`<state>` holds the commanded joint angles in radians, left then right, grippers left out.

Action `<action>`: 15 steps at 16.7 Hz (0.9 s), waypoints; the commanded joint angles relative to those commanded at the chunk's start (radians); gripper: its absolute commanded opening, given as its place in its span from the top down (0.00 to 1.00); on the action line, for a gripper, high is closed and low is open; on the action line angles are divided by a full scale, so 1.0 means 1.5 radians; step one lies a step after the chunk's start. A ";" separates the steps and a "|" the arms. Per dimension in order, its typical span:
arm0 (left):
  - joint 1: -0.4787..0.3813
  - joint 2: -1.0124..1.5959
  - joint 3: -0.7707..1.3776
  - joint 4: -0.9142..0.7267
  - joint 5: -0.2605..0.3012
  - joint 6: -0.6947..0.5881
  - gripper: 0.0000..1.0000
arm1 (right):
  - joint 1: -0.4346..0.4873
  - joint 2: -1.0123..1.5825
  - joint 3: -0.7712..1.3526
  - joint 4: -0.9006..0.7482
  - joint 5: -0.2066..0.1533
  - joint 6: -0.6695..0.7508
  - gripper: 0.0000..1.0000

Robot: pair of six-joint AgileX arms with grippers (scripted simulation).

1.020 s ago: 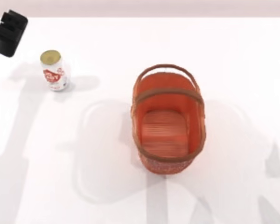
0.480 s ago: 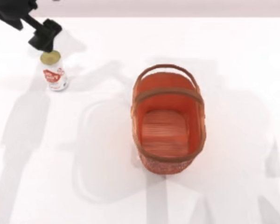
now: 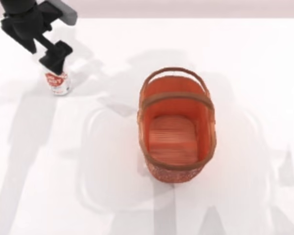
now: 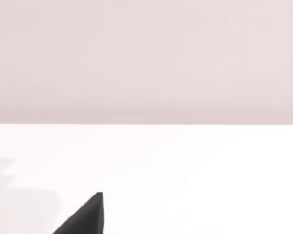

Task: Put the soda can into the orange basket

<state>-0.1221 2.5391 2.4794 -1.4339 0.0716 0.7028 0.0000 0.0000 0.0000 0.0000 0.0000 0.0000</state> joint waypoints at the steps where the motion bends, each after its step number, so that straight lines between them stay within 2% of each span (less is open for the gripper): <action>1: 0.000 0.000 0.000 0.000 0.000 0.000 0.00 | 0.000 0.000 0.000 0.000 0.000 0.000 0.00; 6: 0.001 0.000 -0.013 0.013 0.000 0.001 0.00 | 0.000 0.000 0.000 0.000 0.000 0.000 0.00; 11: -0.003 -0.002 -0.113 0.113 0.000 -0.003 0.00 | 0.000 0.000 0.000 0.000 0.000 0.000 0.00; 15: -0.004 -0.001 -0.133 0.133 0.000 -0.004 0.00 | 0.000 0.000 0.000 0.000 0.000 0.000 0.00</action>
<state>-0.1276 2.5379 2.2797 -1.2350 0.0711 0.6973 0.0000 0.0000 0.0000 0.0000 0.0000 0.0000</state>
